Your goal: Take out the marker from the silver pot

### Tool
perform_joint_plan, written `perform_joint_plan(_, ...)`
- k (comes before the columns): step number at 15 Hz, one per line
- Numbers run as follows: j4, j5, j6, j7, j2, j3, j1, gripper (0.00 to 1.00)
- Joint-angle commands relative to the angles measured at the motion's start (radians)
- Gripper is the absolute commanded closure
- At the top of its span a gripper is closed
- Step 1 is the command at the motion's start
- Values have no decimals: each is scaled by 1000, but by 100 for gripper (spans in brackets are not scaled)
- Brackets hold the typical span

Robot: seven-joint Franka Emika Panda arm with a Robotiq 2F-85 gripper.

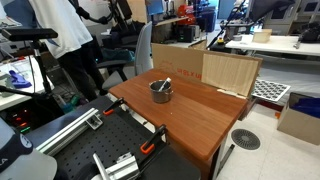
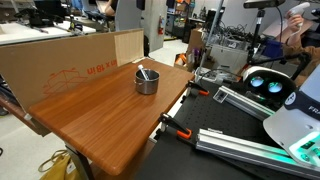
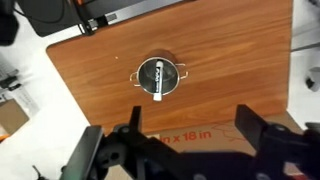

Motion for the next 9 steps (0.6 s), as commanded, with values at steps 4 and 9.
perform_joint_plan(4,23,-83,43,47,125,-47,-7,0)
perform_joint_plan(9,54,-102,94,37,242,-104,6,0)
